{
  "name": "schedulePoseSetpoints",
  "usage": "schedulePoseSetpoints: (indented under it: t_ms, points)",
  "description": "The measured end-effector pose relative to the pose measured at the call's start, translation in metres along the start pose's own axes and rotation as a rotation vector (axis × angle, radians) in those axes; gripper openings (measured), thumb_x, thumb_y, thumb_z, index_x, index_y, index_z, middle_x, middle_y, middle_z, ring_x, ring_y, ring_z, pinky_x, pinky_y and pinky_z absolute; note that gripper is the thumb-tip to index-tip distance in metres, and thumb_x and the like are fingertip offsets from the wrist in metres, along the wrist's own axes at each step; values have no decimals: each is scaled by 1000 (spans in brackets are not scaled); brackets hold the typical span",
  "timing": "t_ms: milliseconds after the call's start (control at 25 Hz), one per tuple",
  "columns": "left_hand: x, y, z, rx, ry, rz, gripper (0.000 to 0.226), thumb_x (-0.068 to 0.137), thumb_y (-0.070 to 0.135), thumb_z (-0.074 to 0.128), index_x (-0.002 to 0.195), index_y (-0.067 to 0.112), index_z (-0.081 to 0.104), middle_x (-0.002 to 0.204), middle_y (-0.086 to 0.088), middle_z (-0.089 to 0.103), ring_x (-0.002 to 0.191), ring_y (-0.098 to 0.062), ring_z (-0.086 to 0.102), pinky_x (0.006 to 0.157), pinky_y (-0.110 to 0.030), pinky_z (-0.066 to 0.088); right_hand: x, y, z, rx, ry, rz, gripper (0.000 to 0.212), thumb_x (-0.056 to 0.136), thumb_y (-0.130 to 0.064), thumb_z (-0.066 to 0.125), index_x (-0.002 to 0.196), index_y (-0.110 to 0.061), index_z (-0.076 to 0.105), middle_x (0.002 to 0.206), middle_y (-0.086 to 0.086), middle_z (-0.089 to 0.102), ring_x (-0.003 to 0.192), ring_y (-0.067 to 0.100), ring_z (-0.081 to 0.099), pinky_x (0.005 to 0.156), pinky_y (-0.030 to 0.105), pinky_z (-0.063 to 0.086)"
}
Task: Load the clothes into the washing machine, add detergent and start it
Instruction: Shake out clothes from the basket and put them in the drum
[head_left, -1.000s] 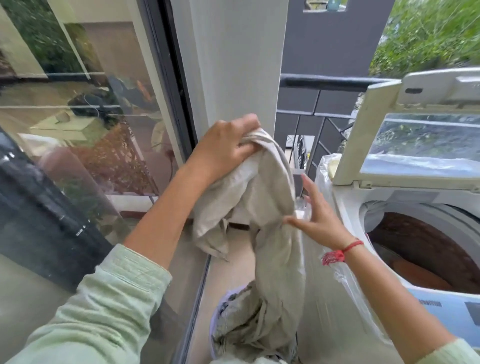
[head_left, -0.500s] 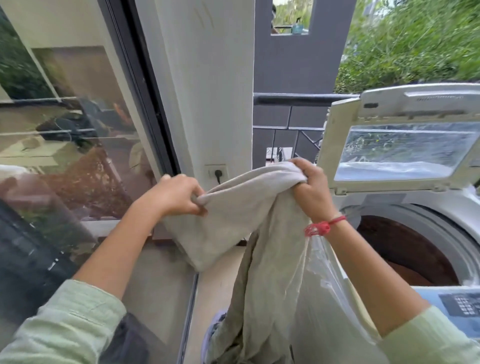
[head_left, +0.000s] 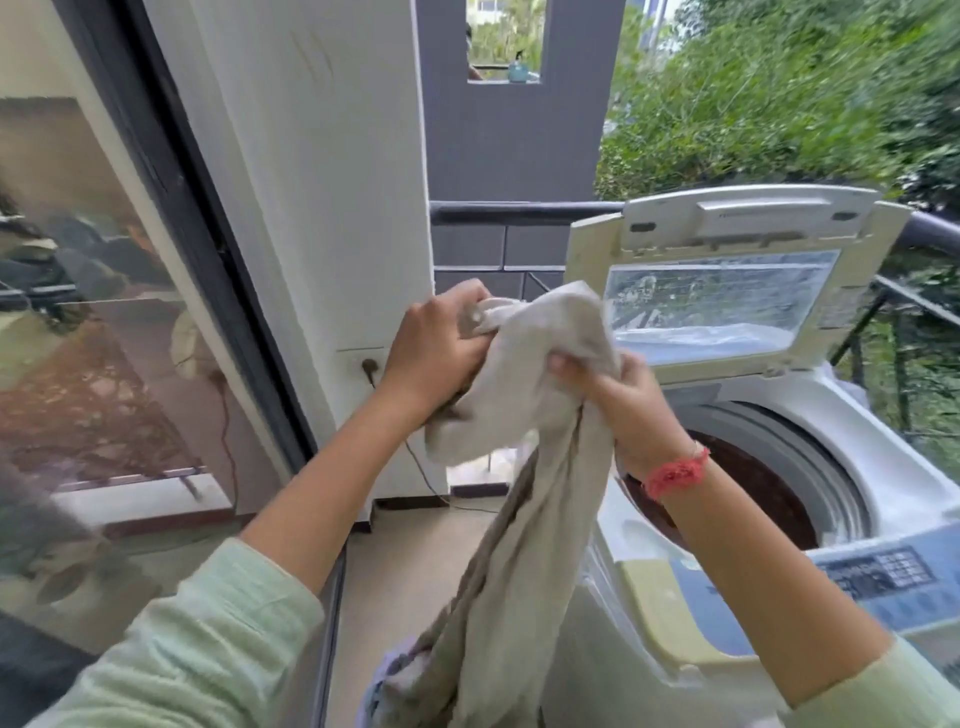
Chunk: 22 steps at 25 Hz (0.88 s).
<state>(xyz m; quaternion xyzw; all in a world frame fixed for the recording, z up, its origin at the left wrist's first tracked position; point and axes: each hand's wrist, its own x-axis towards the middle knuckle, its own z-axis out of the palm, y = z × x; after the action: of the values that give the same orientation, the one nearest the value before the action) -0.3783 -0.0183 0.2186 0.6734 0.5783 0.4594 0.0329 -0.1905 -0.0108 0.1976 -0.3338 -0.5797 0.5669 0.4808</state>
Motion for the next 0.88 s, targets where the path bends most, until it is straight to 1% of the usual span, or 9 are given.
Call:
schedulePoseSetpoints:
  t_ms: [80, 160, 240, 440, 560, 640, 680, 760, 880]
  points:
    - [25, 21, 26, -54, -10, 19, 45, 68, 62, 61, 94, 26, 52, 88, 5, 61, 81, -17, 58, 70, -28, 45, 10, 1, -49, 151, 510, -15, 32, 74, -21, 71, 102, -7, 64, 98, 11, 68, 90, 22, 65, 81, 36, 55]
    - [38, 24, 63, -298, 30, -52, 62, 70, 73, 54, 114, 30, 45, 118, 5, 53, 109, -10, 52, 93, -26, 40, 18, -3, -107, 212, 772, -98, 29, 81, -13, 63, 109, -12, 58, 102, 6, 63, 96, 19, 61, 89, 35, 51]
    - [22, 18, 126, -323, -33, -80, 75, 72, 80, 44, 127, 29, 37, 133, 4, 42, 126, -12, 40, 108, -35, 32, 21, -11, -159, 85, 844, -193, 29, 85, 5, 51, 103, -18, 49, 94, 0, 56, 88, 12, 55, 88, 28, 47]
    - [-79, 11, 272, -22, -739, -111, 101, 55, 93, 40, 141, 47, 14, 149, 8, 23, 139, -14, 20, 113, -46, 19, 33, 32, -264, -394, 896, -335, 47, 73, 11, 37, 113, -14, 37, 104, 1, 47, 89, 10, 50, 82, 8, 40]
    - [-91, 10, 298, 277, -758, -112, 73, 64, 90, 30, 102, 33, 54, 102, 9, 60, 107, -20, 57, 77, -33, 35, 47, 105, -338, -1022, 475, 191, 42, 80, -1, 49, 121, -10, 46, 119, 16, 51, 102, 29, 54, 88, 35, 46]
    - [-93, 14, 304, 428, -748, -84, 53, 75, 70, 31, 87, 25, 56, 90, 1, 67, 94, -27, 62, 68, -33, 32, 45, 140, -366, -1302, -18, 809, 34, 86, -16, 53, 120, -7, 53, 125, 16, 56, 110, 32, 56, 91, 35, 45]
    - [-95, 16, 306, 418, -720, -91, 48, 75, 63, 33, 89, 25, 58, 91, -1, 68, 95, -27, 62, 70, -33, 32, 42, 150, -370, -1405, -176, 925, 37, 84, -22, 58, 118, -7, 56, 125, 18, 57, 110, 32, 57, 91, 34, 45]
    - [-101, 13, 299, 263, -605, -152, 56, 72, 67, 41, 106, 27, 59, 106, 2, 65, 107, -20, 57, 84, -33, 33, 44, 154, -349, -1525, -272, 808, 46, 81, -28, 63, 123, -11, 54, 129, 18, 50, 112, 35, 56, 96, 35, 44]
    - [-119, -14, 260, 4, -148, -348, 55, 82, 56, 45, 119, 17, 55, 117, 3, 55, 112, -9, 43, 96, -25, 30, 45, 144, -263, -1352, -321, 316, 45, 84, -28, 63, 126, -13, 52, 131, 15, 45, 118, 34, 50, 102, 37, 39]
